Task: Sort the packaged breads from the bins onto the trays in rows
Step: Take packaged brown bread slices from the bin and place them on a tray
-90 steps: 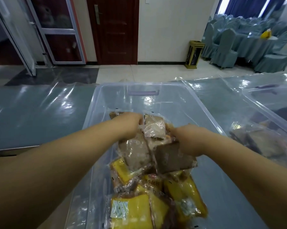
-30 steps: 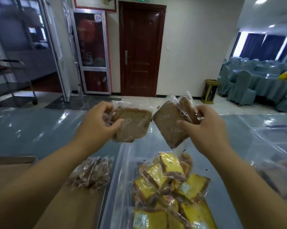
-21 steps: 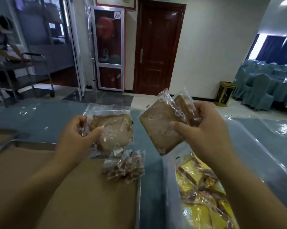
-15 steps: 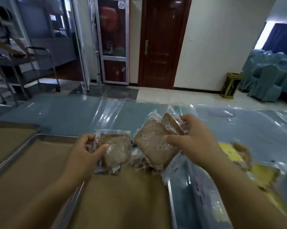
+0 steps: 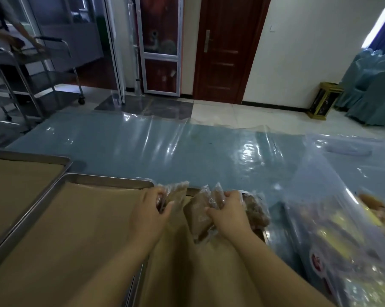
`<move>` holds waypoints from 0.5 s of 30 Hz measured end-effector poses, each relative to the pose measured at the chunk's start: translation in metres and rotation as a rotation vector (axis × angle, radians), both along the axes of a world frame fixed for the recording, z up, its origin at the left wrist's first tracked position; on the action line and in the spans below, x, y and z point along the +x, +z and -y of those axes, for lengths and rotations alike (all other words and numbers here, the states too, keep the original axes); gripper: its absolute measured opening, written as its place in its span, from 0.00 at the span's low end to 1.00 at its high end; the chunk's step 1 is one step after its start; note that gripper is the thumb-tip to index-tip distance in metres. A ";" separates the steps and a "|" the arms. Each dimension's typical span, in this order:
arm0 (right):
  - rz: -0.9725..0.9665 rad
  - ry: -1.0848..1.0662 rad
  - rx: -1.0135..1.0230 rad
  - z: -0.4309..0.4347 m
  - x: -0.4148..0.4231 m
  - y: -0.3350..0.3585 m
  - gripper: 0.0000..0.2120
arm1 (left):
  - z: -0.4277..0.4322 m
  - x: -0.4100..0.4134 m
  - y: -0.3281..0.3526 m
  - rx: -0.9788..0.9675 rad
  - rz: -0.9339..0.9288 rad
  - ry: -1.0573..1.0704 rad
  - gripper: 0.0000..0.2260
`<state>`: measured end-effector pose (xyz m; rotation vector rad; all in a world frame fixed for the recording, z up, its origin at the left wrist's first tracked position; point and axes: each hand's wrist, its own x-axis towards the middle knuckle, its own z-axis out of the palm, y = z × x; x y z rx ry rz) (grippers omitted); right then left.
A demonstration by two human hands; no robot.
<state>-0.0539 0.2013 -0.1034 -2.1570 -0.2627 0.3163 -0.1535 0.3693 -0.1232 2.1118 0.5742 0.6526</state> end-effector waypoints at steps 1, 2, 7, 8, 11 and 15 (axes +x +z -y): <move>-0.009 -0.016 0.042 -0.007 0.004 -0.005 0.23 | -0.002 0.008 -0.005 0.052 -0.008 -0.018 0.10; -0.017 -0.033 0.078 -0.014 0.009 -0.010 0.22 | -0.004 0.016 -0.009 0.094 -0.011 -0.039 0.09; -0.023 -0.040 0.065 -0.028 0.029 -0.035 0.21 | -0.005 0.043 -0.041 0.142 -0.131 -0.176 0.18; -0.014 -0.006 0.012 -0.027 0.031 -0.039 0.23 | -0.003 0.044 -0.047 0.136 -0.142 -0.219 0.22; 0.017 0.128 -0.128 -0.016 0.029 -0.044 0.33 | 0.004 0.043 -0.066 0.120 -0.173 -0.384 0.32; 0.015 0.241 -0.197 0.006 0.023 -0.045 0.45 | 0.005 0.031 -0.081 0.139 -0.265 -0.478 0.34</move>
